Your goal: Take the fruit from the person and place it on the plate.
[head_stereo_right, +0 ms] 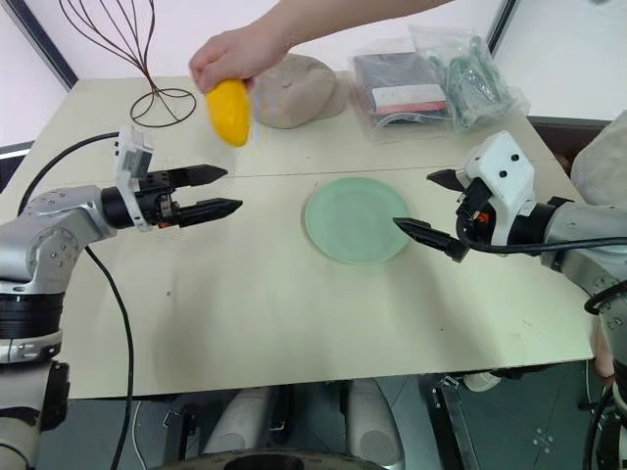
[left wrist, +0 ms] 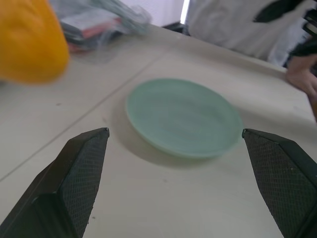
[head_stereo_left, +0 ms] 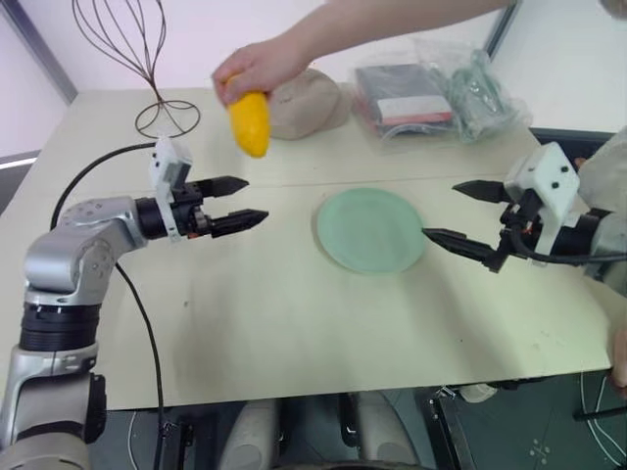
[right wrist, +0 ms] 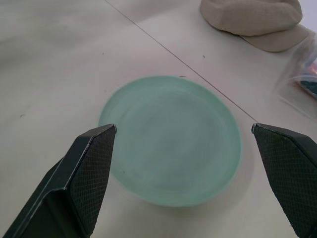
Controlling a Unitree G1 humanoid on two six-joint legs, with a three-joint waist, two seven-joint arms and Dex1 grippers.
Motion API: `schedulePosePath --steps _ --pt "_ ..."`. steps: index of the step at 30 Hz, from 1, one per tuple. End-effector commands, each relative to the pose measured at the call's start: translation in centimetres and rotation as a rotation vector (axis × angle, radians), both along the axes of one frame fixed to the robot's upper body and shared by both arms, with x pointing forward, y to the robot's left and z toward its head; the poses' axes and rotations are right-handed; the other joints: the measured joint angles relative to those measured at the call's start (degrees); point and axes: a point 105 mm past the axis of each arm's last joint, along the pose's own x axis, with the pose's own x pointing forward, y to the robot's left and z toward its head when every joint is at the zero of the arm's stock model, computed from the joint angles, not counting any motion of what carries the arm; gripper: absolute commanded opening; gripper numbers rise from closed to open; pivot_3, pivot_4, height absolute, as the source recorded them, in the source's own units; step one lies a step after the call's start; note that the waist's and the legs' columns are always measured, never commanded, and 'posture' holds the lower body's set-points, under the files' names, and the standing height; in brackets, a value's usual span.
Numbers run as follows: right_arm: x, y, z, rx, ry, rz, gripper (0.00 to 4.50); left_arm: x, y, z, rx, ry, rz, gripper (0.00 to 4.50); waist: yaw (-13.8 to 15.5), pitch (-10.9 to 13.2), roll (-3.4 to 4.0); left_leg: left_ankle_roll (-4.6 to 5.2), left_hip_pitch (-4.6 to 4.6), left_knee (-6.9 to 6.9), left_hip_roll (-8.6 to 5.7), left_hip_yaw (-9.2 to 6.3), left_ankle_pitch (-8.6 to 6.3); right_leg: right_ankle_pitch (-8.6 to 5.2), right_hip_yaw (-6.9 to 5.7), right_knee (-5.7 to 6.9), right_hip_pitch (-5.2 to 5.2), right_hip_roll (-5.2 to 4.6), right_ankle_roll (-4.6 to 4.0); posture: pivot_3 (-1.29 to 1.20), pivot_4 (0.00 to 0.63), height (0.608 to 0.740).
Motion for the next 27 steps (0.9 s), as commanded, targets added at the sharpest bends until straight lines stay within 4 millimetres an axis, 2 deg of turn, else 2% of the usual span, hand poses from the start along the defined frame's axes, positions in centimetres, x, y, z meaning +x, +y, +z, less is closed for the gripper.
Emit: schedulePosePath --steps 1,9,16,27 --pt "-0.1 0.3 1.0 0.003 -0.056 0.015 4.49 0.4 1.0 2.3 -0.101 -0.026 0.075 4.5 0.0 0.0 0.0 0.0 0.0 0.0 0.0 0.01 0.0 0.0 0.0 0.0 0.0 -0.01 0.0 0.0 0.15 0.74" --pt "0.0 0.6 0.9 0.006 -0.059 0.029 4.49 1.7 2.4 3.1 -0.301 0.07 0.254 4.5 0.0 0.0 -0.02 0.0 0.01 0.03 -0.01 -0.01 0.0 0.01 0.01 0.06 0.0 -0.02 0.01 0.0 0.15 0.74" --pt "0.0 0.8 1.0 0.006 -0.063 0.035 4.49 3.1 3.3 2.6 -0.321 0.107 0.386 4.5 0.1 0.0 -0.02 0.0 0.01 0.04 -0.02 -0.01 0.0 0.01 0.01 0.06 0.0 -0.01 0.01 0.0 0.15 0.74" --pt "-0.2 0.8 1.1 0.007 -0.07 0.026 4.49 4.8 1.8 2.3 -0.304 0.107 0.398 4.5 0.2 0.0 -0.03 -0.01 0.01 0.04 -0.06 0.0 0.0 0.01 0.01 0.07 0.01 -0.02 0.01 0.0 0.15 0.74"
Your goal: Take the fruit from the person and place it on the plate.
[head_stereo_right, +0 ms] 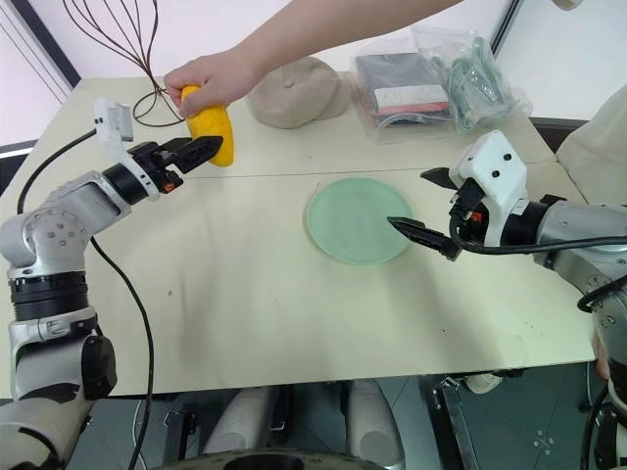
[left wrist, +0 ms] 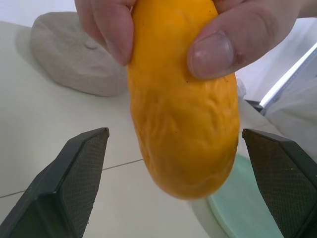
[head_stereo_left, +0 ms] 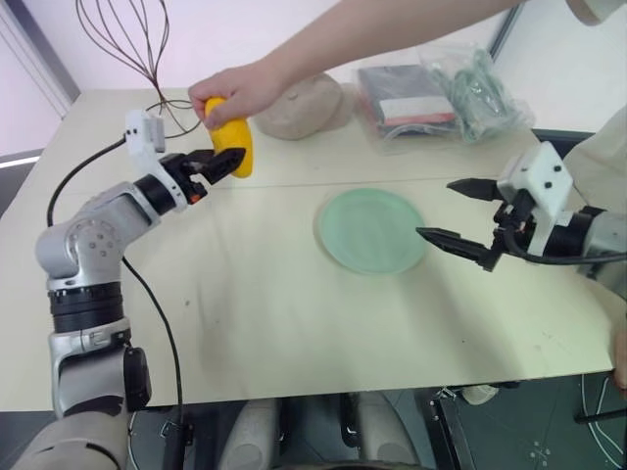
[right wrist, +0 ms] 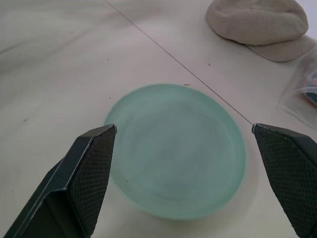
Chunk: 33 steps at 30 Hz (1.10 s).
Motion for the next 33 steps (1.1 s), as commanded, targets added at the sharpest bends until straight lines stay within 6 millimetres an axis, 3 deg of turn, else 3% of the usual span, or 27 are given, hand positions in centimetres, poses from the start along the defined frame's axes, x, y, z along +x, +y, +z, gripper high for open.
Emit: schedulePosePath --steps 1,8,11,14,24,28,33 --pt "-0.4 0.2 1.1 0.009 -0.053 0.008 4.49 0.2 -0.3 1.6 0.01 -0.067 0.003 4.5 0.0 0.0 0.0 0.0 0.0 0.0 0.0 0.0 0.0 0.0 0.0 0.0 0.0 0.0 0.0 0.0 0.15 0.74" --pt "-0.5 0.2 1.0 0.008 -0.052 0.001 4.49 0.7 -0.5 1.6 0.015 -0.073 0.006 4.5 -0.1 0.0 0.0 0.0 0.01 0.0 0.01 0.0 0.0 0.0 0.01 0.01 0.0 0.0 0.0 0.0 0.15 0.74" --pt "-0.5 0.3 1.1 0.009 -0.052 -0.001 4.5 0.8 -0.5 1.7 0.02 -0.08 0.007 3.74 0.0 0.0 0.0 0.0 0.0 0.0 0.01 0.0 0.0 0.0 0.01 0.0 0.0 0.0 0.0 0.0 0.15 0.74" --pt "-0.4 0.3 1.1 0.01 -0.053 -0.001 4.5 0.7 -0.8 1.8 0.025 -0.085 -0.003 2.48 0.0 0.0 0.0 0.0 0.0 0.0 0.01 0.0 0.0 0.0 0.01 0.0 0.0 0.0 0.0 0.0 0.15 0.74" --pt "-0.2 0.4 1.0 0.014 -0.054 0.003 4.5 0.3 -1.0 2.1 0.049 -0.097 -0.038 2.47 0.0 0.0 0.0 0.0 0.0 0.0 0.01 0.0 0.0 0.0 0.01 0.0 0.0 0.0 0.0 0.0 0.15 0.74" --pt "-0.2 0.5 1.1 0.017 -0.056 0.006 4.5 0.1 -1.3 1.7 0.245 -0.146 -0.092 2.47 -0.1 0.0 0.0 0.0 0.0 0.0 0.01 0.0 0.0 0.0 0.0 0.01 0.0 0.04 0.0 0.0 0.15 0.74" --pt "-0.1 0.5 1.0 0.01 -0.056 0.008 4.5 1.6 -2.0 4.2 0.39 -0.247 -0.173 2.47 0.2 0.0 -0.01 0.0 -0.01 0.01 -0.01 -0.01 0.0 0.0 -0.03 0.0 0.01 0.09 -0.01 0.0 0.15 0.74"
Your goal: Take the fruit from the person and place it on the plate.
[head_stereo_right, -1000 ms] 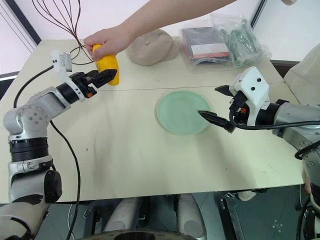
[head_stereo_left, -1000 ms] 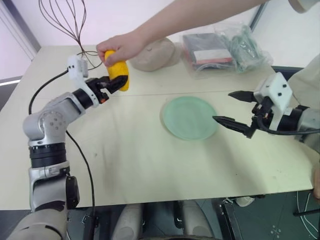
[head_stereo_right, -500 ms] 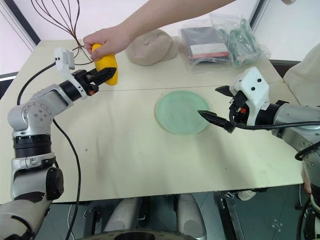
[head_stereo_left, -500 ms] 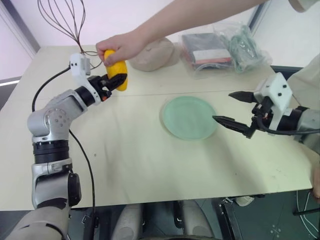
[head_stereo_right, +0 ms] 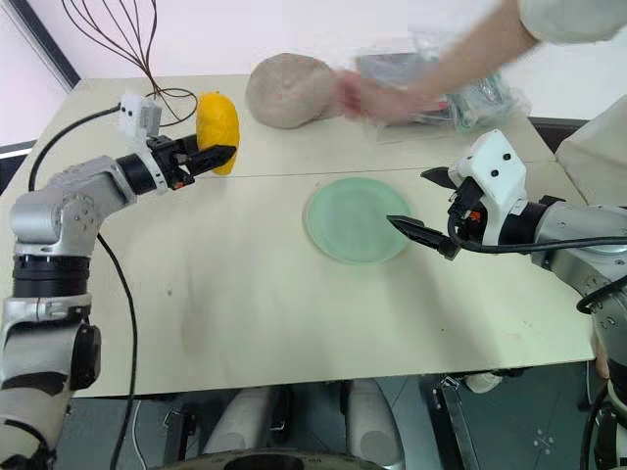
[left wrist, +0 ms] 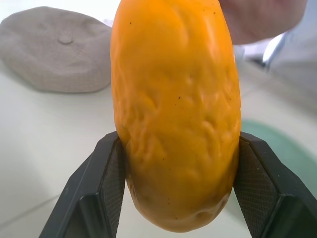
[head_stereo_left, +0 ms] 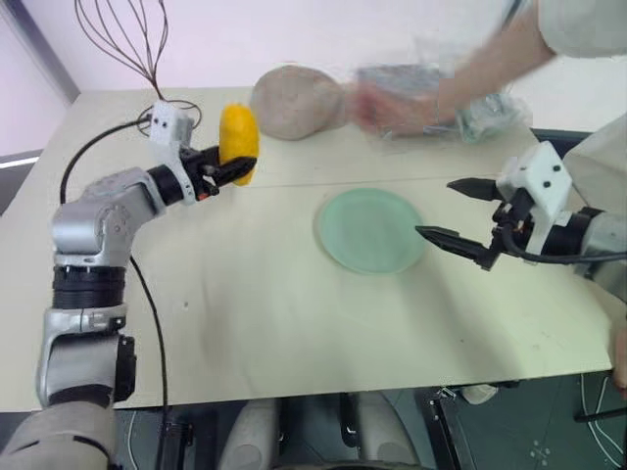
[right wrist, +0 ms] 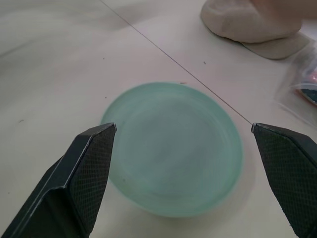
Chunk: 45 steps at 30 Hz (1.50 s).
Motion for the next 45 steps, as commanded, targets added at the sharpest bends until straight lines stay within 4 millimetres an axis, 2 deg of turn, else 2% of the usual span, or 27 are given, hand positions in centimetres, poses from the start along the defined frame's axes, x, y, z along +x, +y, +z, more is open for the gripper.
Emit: schedulePosePath --steps 1,6,9,16,22,29,38,39,41,45 --pt "-0.1 0.4 1.1 -0.003 -0.058 0.022 4.5 0.6 -1.0 3.9 0.079 -0.139 -0.089 2.47 0.3 0.0 -0.01 0.0 -0.02 0.02 0.0 0.0 0.0 0.0 -0.02 -0.03 0.0 0.01 0.0 0.0 0.15 0.74" --pt "-0.1 0.5 1.0 -0.005 -0.062 0.021 4.5 0.9 -3.8 4.3 0.149 -0.151 -0.264 2.47 0.8 0.0 0.0 0.04 -0.02 0.02 -0.01 0.05 -0.02 0.0 -0.01 -0.05 0.01 0.0 0.01 0.0 0.15 0.74" --pt "-0.3 0.4 0.9 -0.006 -0.061 0.014 4.5 0.5 -6.6 3.6 0.197 -0.133 -0.41 2.47 0.9 0.0 -0.01 0.05 -0.03 0.02 -0.01 0.06 -0.02 0.0 -0.01 -0.05 0.01 0.01 0.02 0.0 0.15 0.74" --pt "-0.5 0.3 0.6 -0.004 -0.061 -0.004 4.5 -0.1 -11.2 1.6 0.247 -0.058 -0.612 2.47 1.0 0.0 -0.02 0.07 -0.07 0.05 0.0 0.05 -0.03 -0.01 -0.01 -0.05 -0.01 0.05 0.03 0.0 0.15 0.74" --pt "-0.8 0.3 0.4 0.001 -0.059 -0.015 4.5 0.7 -13.9 -0.7 0.295 -0.004 -0.631 2.47 0.9 0.0 -0.02 0.08 -0.05 0.06 0.01 0.05 -0.04 0.0 0.0 -0.01 -0.01 0.08 0.03 0.0 0.15 0.74" --pt "-1.2 0.0 0.2 0.0 -0.056 -0.035 4.5 1.0 -16.8 -4.6 0.368 0.074 -0.626 2.47 1.0 0.0 -0.03 0.1 -0.07 0.08 0.01 0.04 -0.05 -0.01 0.0 -0.03 -0.01 0.08 0.04 0.0 0.15 0.74" --pt "-1.6 -0.2 0.2 0.0 -0.057 -0.056 4.5 0.5 -18.2 -7.1 0.429 0.109 -0.645 2.47 1.0 0.0 -0.04 0.1 -0.06 0.08 0.01 0.04 -0.05 0.0 0.01 -0.01 -0.01 0.07 0.04 0.0 0.15 0.74" --pt "-1.6 -0.2 0.2 0.0 -0.057 -0.058 4.5 0.3 -18.2 -7.5 0.444 0.117 -0.657 3.47 1.0 0.0 -0.04 0.1 -0.06 0.08 0.01 0.04 -0.05 0.0 0.01 -0.01 -0.02 0.07 0.04 0.0 0.15 0.74" --pt "-1.7 -0.2 0.2 0.001 -0.057 -0.06 4.5 0.1 -18.2 -8.0 0.462 0.125 -0.672 4.34 1.0 0.0 -0.04 0.1 -0.06 0.08 0.01 0.03 -0.05 0.0 0.0 -0.01 -0.01 0.08 0.04 0.0 0.15 0.74" --pt "-1.7 -0.2 0.2 0.002 -0.056 -0.064 4.5 0.0 -18.3 -8.2 0.47 0.123 -0.678 4.43 1.0 0.0 -0.03 0.1 -0.06 0.08 0.01 0.03 -0.05 0.0 0.01 -0.01 -0.01 0.07 0.04 0.0 0.15 0.74"
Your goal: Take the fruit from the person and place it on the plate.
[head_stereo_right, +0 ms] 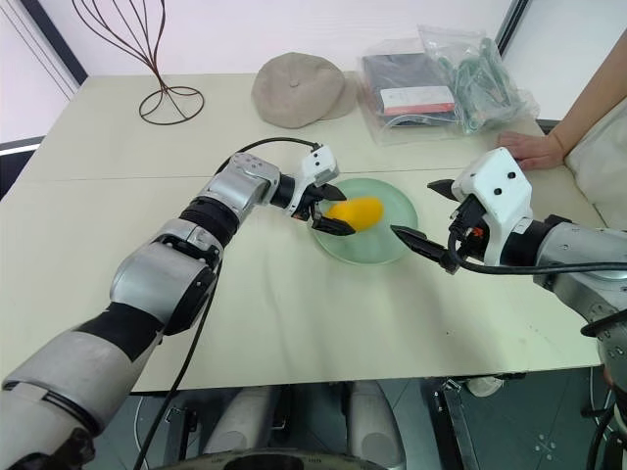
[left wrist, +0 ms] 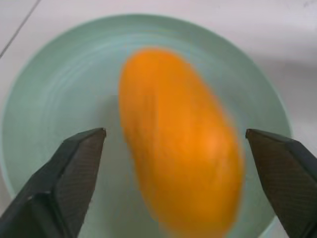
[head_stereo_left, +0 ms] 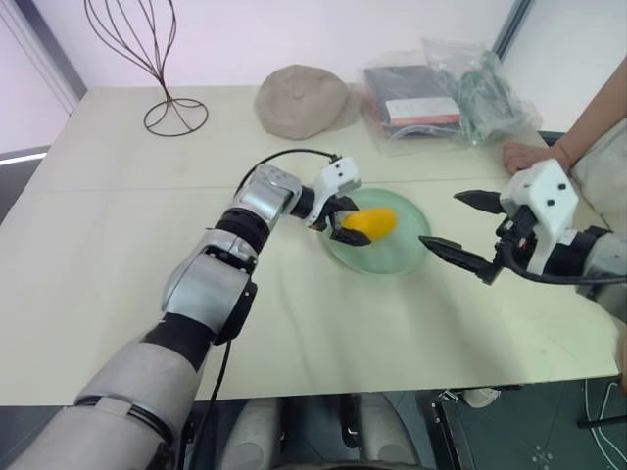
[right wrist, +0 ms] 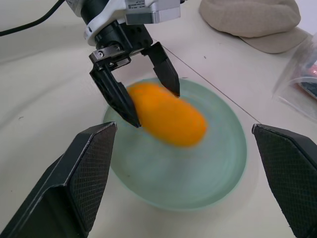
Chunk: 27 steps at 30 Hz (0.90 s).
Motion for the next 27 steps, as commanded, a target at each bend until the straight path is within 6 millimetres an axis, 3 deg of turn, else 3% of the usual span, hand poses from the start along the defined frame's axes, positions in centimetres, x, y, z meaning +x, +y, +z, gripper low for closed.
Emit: schedulePosePath --steps 1,5,9,12,15,18,22,27 --pt "-0.4 0.1 1.1 -0.003 -0.053 0.0 4.5 0.0 -0.4 0.9 -0.015 -0.035 -0.021 4.43 0.0 0.0 0.0 0.0 0.0 0.0 0.0 0.0 0.0 0.0 0.0 0.0 0.0 0.0 0.0 0.0 0.15 0.74" --pt "-0.4 0.2 1.0 -0.003 -0.051 0.0 4.5 1.0 -1.0 3.5 -0.121 -0.097 0.046 4.43 0.0 0.0 0.0 0.0 0.0 0.0 0.0 0.0 0.0 0.0 0.0 0.0 0.0 0.0 0.0 0.0 0.15 0.74" --pt "-0.4 0.2 1.1 -0.004 -0.051 0.005 4.5 2.2 -1.1 9.5 -0.321 -0.155 0.134 4.43 0.0 0.0 -0.04 0.0 -0.02 0.02 0.0 -0.01 0.0 0.0 -0.01 0.01 -0.01 -0.01 0.01 0.0 0.15 0.74" --pt "-0.4 0.3 1.1 -0.008 -0.051 0.009 4.5 2.4 -0.2 12.4 -0.394 -0.188 0.144 4.43 -0.1 0.0 -0.04 0.0 -0.04 0.04 0.0 -0.02 0.0 0.0 -0.02 0.0 -0.02 -0.01 0.02 0.0 0.15 0.74" --pt "-0.3 0.2 0.8 -0.02 -0.038 0.013 4.5 2.4 1.5 14.0 -0.41 -0.22 0.138 4.43 -0.2 0.0 0.01 0.01 0.03 0.01 0.01 0.0 0.0 0.0 0.0 0.01 0.0 0.03 0.03 0.0 0.15 0.74" --pt "-0.4 0.0 0.2 -0.048 -0.02 0.011 4.5 2.4 4.4 14.8 -0.389 -0.257 0.145 4.43 -0.4 0.0 0.02 0.0 0.05 0.01 0.04 0.0 0.0 0.0 0.01 0.05 0.0 0.08 0.02 0.0 0.15 0.74" --pt "-0.5 -0.3 -0.2 -0.067 -0.008 0.01 4.5 2.1 10.0 14.8 -0.355 -0.263 0.23 4.43 -1.1 0.0 0.02 0.0 0.05 0.0 0.08 0.0 0.0 0.0 0.05 0.07 -0.02 0.12 0.01 0.0 0.15 0.74" --pt "-0.6 -0.8 -0.9 -0.08 0.015 0.005 4.5 -0.8 15.0 11.8 -0.218 -0.296 0.239 4.43 -1.3 0.0 0.02 0.0 0.04 0.0 0.07 -0.02 0.0 0.0 0.07 0.07 -0.01 0.06 0.01 0.0 0.15 0.74"
